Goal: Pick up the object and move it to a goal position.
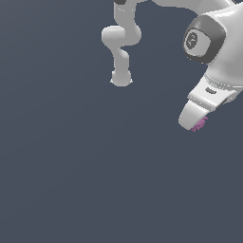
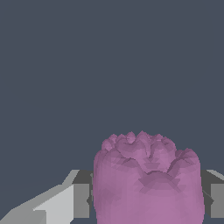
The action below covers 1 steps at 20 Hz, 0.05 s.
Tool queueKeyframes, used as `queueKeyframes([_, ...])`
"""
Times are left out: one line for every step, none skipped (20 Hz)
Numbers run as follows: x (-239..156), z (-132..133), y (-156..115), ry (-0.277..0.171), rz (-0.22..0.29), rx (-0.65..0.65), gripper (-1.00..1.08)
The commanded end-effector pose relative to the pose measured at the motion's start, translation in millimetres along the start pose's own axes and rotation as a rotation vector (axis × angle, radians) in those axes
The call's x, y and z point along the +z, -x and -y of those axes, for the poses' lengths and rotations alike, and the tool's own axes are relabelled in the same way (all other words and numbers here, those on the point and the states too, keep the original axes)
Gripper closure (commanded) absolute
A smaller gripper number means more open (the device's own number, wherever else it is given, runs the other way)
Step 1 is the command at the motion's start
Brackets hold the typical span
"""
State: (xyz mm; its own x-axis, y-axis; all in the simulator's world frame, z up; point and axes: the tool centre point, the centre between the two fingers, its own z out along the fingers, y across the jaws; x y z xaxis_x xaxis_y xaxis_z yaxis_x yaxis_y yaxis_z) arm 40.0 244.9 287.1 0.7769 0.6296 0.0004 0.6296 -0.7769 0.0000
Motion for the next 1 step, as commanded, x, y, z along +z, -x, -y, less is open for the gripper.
queueKeyframes([-1.2, 0.5, -1.0, 0.0, 0.0, 0.001, 1.08])
